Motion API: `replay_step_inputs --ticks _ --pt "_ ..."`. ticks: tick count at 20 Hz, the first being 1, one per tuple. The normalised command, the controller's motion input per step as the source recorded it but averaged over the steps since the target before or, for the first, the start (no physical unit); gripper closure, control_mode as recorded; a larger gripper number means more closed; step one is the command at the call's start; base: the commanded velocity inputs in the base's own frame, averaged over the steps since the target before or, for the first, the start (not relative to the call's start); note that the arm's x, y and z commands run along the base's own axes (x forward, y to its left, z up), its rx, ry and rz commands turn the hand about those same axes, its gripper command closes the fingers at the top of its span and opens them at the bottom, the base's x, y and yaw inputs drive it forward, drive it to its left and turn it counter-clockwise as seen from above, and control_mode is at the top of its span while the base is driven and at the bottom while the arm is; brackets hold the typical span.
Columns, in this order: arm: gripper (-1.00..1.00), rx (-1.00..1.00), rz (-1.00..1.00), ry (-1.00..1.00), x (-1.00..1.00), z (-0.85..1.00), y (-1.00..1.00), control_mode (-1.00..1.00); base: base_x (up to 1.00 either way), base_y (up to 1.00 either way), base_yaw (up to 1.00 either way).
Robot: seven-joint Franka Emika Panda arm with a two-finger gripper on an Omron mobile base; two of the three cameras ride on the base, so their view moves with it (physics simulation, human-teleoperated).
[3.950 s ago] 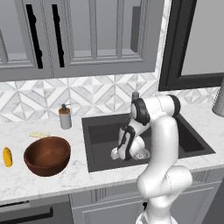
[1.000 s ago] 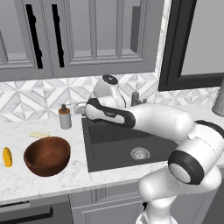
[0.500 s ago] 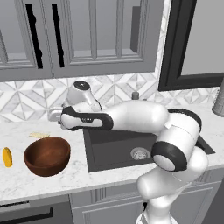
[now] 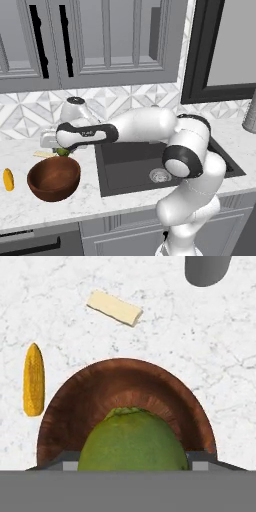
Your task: Pick the lime from the sink and place it in the bowl. Then pick the bowl and place it in the microwave. Then close the microwave door and press the start button.
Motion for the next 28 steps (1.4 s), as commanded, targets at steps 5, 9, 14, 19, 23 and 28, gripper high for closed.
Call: replay_step_inputs --ticks 5,9,14,19,23,28 --pt "1.00 -0.10 0.00 0.03 0.00 -0.44 0.52 -1.00 0.00 0.00 0.00" --pt "1.00 -0.11 0.00 0.10 0.02 -0.43 0.40 -1.00 0.00 0.00 0.00" --pt "1.00 -0.12 0.00 0.15 0.02 -0.21 0.35 -1.00 0.00 0.00 0.00" --pt "1.00 -0.13 0.00 0.12 0.09 -0.31 0.24 -1.00 0.00 0.00 0.00" --pt "1.00 -0.10 0.00 0.07 0.16 -0.32 0.02 -1.00 0.00 0.00 0.00" --pt "1.00 -0.06 0.00 0.02 0.12 -0.34 0.00 -1.00 0.00 0.00 0.00"
